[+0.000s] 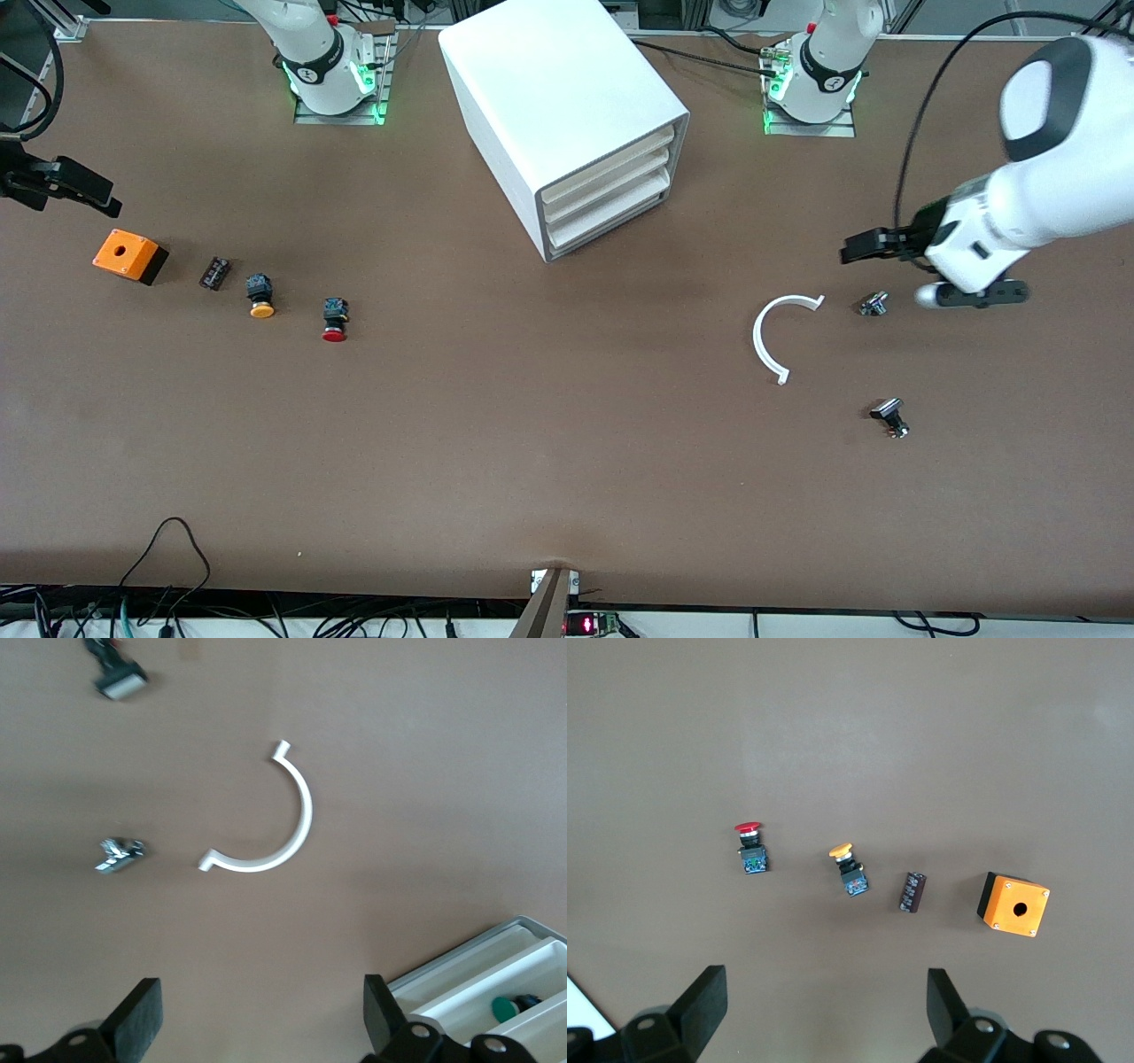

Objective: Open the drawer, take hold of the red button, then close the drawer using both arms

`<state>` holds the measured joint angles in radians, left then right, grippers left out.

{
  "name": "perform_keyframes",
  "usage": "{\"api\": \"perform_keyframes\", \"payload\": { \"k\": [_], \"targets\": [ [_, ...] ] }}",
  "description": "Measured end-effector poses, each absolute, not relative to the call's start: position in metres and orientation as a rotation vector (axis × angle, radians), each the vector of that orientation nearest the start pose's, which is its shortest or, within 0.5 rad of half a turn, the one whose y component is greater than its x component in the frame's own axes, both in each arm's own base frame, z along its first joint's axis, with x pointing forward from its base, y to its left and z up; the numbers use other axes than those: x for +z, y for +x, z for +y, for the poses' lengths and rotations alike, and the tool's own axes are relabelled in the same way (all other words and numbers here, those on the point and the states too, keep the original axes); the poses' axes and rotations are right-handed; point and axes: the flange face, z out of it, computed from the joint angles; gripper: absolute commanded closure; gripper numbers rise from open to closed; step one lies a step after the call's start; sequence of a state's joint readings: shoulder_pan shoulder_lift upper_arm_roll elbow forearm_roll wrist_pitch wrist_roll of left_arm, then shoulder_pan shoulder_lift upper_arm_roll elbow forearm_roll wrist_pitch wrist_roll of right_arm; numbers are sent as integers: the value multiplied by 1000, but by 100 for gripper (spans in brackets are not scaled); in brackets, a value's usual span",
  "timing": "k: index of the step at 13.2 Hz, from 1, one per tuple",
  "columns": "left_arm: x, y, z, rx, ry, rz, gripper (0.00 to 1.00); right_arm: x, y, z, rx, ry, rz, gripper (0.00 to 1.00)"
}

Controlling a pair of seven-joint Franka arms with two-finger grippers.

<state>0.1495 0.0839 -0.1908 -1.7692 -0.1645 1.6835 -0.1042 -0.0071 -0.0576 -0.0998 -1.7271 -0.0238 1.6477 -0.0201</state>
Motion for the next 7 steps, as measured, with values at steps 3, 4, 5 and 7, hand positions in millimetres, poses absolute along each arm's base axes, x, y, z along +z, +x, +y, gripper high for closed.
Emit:
{"api": "perform_keyframes", "payload": {
  "k": [3, 4, 5, 7],
  "targets": [
    [519, 569, -8, 224, -3195, -53, 0, 587, 543, -61, -9, -3156, 133, 0],
    [525, 570, -6, 202, -3161, -20, 0, 584, 545, -61, -8, -3156, 132, 0],
    [531, 571, -7, 181, -3134, 4, 0, 582, 546, -61, -5, -3157, 132, 0],
    [540, 570, -9, 155, -3105, 19, 0, 581, 547, -61, -7, -3157, 132, 0]
  ]
}}
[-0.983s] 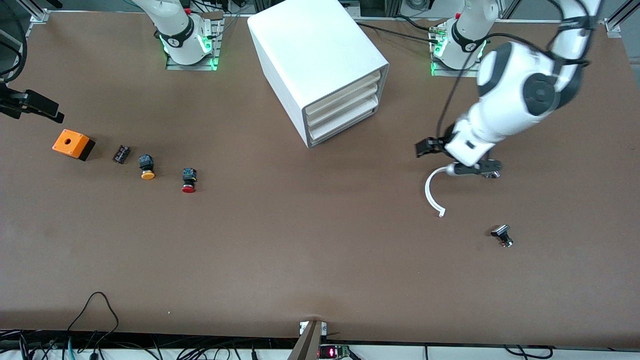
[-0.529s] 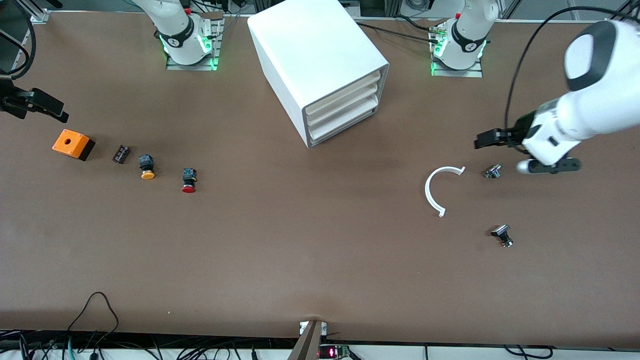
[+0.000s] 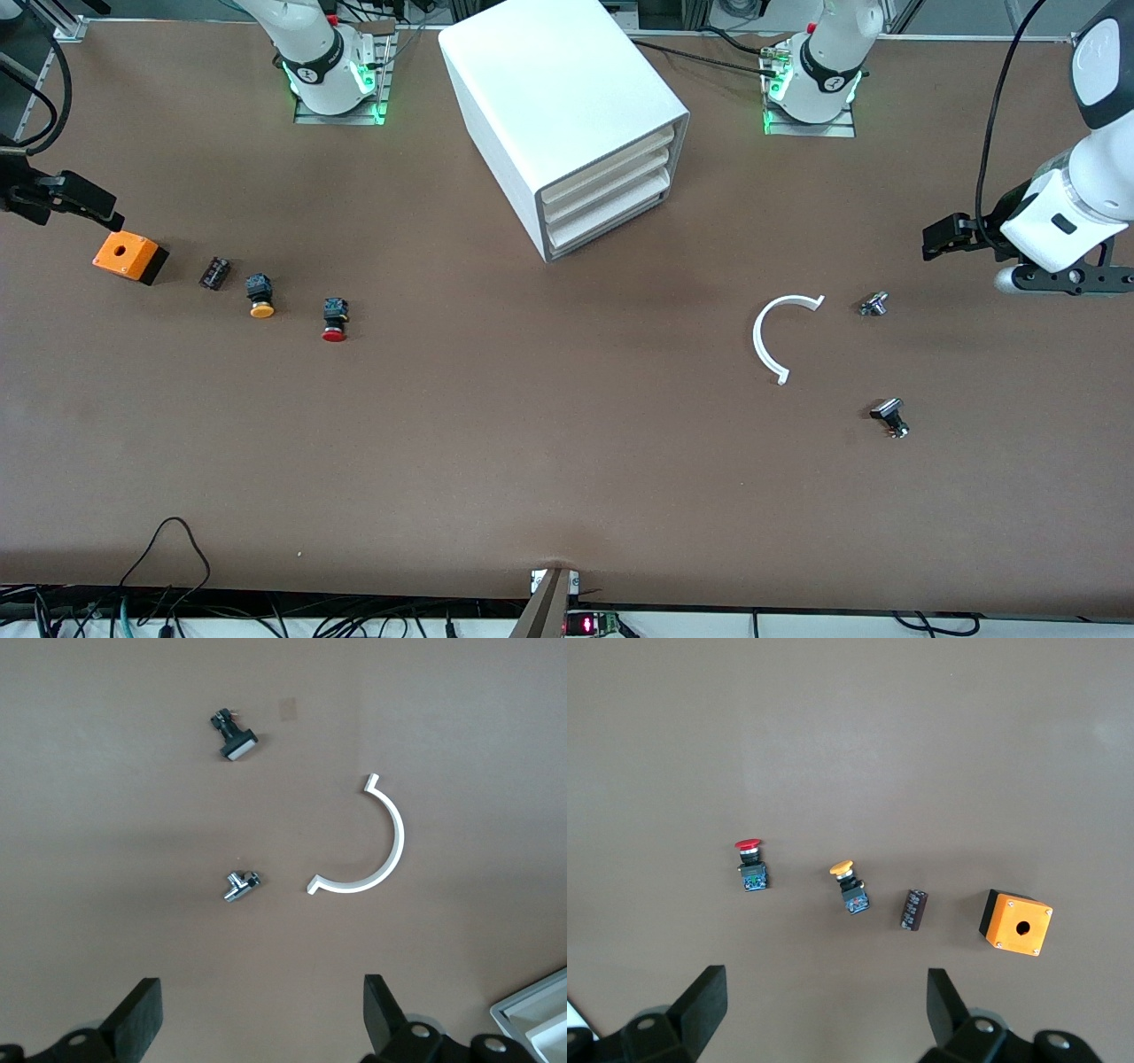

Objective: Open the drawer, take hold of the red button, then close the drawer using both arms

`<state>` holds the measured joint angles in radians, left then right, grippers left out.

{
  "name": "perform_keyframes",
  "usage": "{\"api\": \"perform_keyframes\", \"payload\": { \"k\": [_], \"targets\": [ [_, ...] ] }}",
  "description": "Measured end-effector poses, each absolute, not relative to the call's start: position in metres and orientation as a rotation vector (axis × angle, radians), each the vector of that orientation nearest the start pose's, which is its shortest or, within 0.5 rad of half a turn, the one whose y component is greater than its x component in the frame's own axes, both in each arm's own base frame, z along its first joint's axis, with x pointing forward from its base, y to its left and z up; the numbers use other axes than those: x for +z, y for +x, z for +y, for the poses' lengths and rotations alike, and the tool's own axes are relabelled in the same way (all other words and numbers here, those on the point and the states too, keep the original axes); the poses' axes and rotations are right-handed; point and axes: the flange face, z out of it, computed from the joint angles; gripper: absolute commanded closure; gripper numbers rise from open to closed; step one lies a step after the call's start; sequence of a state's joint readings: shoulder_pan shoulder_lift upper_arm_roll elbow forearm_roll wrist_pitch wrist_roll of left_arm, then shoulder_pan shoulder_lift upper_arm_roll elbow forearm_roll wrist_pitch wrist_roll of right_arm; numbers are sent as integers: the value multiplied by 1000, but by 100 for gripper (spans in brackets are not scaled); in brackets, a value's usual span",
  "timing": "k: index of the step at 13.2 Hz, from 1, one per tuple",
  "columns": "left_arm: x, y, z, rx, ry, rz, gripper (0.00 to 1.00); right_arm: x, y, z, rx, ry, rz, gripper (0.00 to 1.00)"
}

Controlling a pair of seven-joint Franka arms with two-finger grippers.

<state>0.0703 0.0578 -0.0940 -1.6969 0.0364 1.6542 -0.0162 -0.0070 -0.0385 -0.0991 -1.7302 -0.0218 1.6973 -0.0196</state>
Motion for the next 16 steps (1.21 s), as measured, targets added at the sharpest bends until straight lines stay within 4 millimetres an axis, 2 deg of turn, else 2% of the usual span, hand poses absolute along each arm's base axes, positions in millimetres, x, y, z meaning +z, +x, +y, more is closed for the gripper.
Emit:
{"api": "perform_keyframes", "payload": {
  "k": [5, 16],
  "targets": [
    [550, 565, -4, 131, -3103, -4, 0, 586, 548, -59, -26, -3158, 125, 0],
    [550, 565, 3, 132, -3104, -51, 0, 586, 548, -59, -26, -3158, 126, 0]
  ]
}}
